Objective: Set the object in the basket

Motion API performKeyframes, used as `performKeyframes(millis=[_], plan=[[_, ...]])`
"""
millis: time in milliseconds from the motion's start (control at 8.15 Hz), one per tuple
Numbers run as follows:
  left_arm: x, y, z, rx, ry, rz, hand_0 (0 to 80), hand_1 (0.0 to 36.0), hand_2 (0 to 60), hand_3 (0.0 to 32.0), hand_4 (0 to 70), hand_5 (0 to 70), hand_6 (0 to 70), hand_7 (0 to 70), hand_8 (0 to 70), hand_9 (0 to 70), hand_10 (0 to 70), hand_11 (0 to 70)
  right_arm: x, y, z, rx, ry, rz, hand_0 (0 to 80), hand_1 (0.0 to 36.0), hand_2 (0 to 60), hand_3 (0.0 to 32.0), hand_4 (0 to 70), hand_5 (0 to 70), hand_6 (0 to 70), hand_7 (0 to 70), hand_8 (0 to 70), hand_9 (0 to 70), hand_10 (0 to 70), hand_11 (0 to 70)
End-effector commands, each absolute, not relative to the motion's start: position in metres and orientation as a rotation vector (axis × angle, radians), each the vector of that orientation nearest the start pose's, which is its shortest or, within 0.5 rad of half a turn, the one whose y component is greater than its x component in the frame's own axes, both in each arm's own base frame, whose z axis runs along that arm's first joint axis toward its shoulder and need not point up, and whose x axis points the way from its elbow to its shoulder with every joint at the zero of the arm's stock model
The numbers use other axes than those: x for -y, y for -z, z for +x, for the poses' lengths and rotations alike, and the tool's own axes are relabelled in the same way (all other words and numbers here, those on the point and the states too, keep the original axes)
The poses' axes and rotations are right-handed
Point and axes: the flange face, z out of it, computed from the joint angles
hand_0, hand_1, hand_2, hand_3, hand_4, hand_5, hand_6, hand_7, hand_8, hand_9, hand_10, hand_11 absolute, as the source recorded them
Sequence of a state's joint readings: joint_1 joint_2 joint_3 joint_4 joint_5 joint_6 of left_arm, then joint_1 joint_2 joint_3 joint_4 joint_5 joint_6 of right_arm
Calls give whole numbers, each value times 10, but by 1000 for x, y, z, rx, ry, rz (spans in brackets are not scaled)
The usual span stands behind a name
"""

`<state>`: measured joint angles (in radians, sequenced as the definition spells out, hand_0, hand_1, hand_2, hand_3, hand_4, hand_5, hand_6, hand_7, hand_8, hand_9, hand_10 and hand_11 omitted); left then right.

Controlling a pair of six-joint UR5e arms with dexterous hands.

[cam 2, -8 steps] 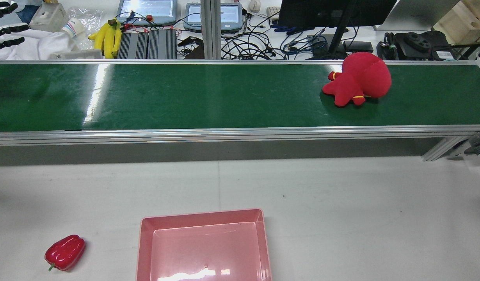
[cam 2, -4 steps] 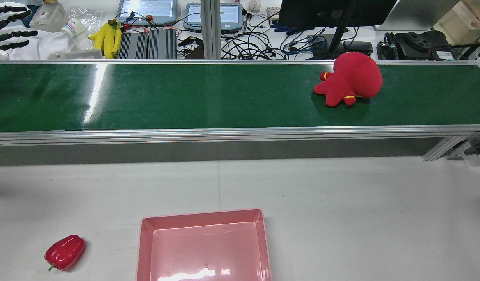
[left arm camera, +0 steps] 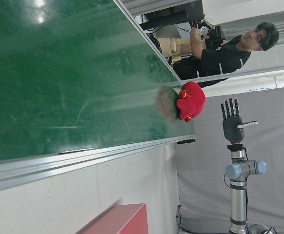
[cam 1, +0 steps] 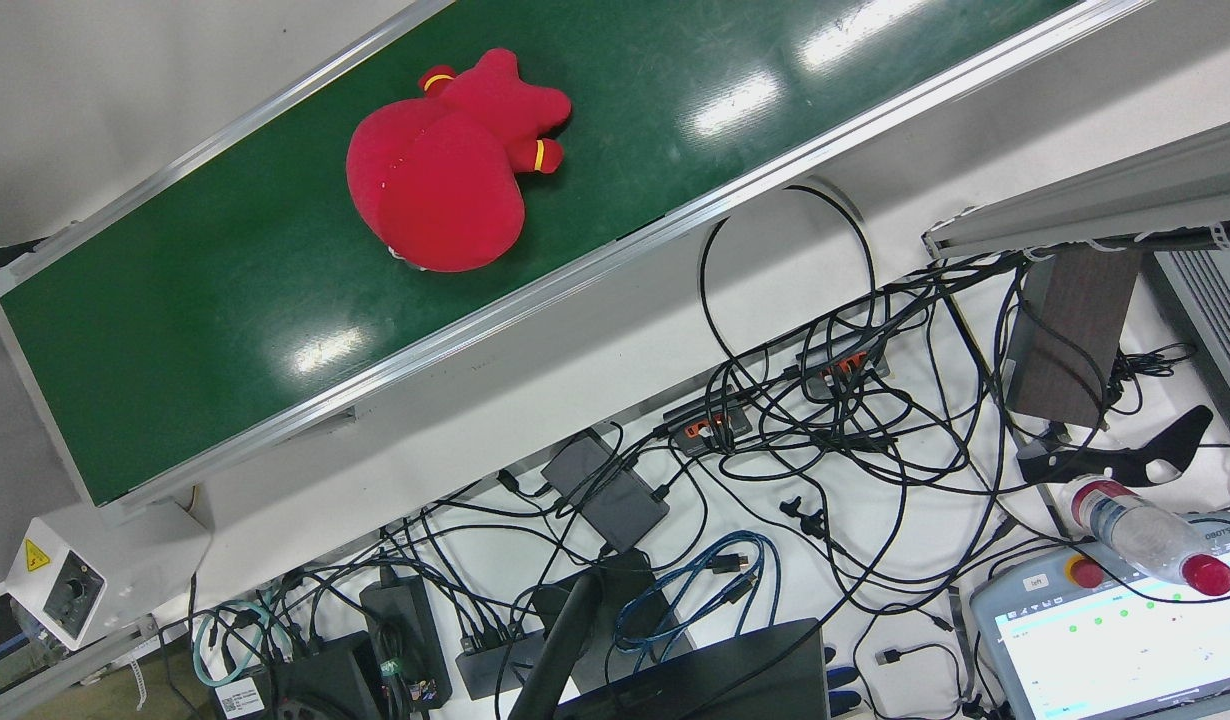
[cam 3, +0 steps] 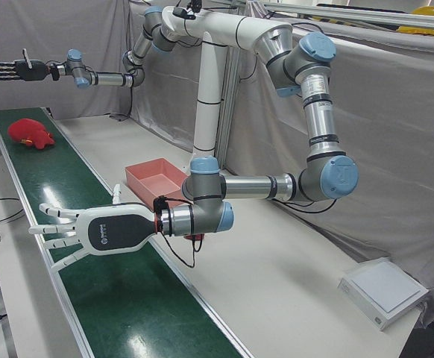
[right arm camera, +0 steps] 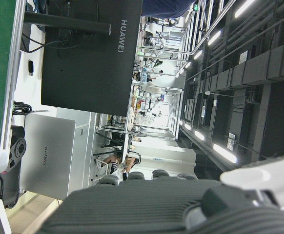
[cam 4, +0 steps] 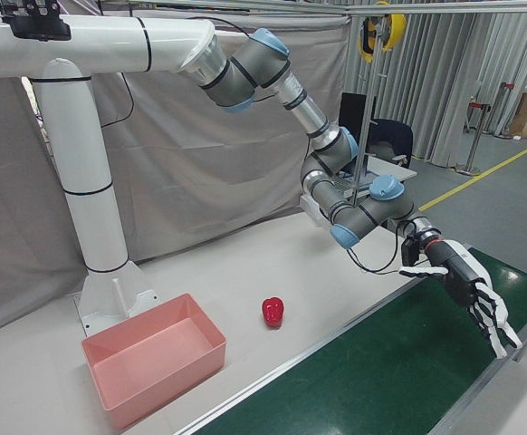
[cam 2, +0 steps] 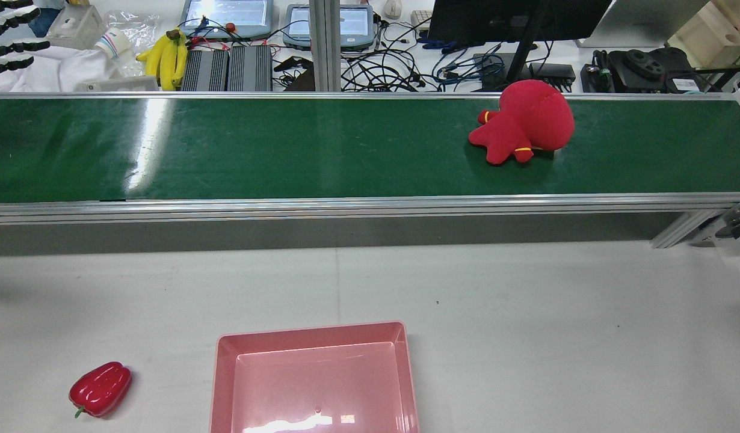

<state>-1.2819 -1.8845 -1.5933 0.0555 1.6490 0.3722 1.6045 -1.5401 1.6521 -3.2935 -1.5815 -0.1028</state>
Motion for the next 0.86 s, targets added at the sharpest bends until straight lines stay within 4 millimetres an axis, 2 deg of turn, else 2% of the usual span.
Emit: performKeyframes(millis=[0, 368, 736], plan=[[635, -507, 50, -2205, 1545, 43, 486, 79, 0, 260, 0, 243, 29, 67, 125, 104, 3, 17, 494, -647, 149, -2213, 2306, -139, 0, 0, 0, 0, 0, 0, 0, 0, 0, 0, 0, 0], [635, -506, 49, -2210, 1550, 35, 485, 75, 0, 252, 0, 262, 32, 75, 122, 112, 16, 35, 493, -648, 149, -2211, 2307, -139, 0, 0, 0, 0, 0, 0, 0, 0, 0, 0, 0, 0], [635, -504, 43, -2217, 1551, 44, 481, 77, 0, 208, 22, 274, 37, 78, 129, 126, 17, 35, 494, -647, 149, -2213, 2306, -139, 0, 0, 0, 0, 0, 0, 0, 0, 0, 0, 0, 0]])
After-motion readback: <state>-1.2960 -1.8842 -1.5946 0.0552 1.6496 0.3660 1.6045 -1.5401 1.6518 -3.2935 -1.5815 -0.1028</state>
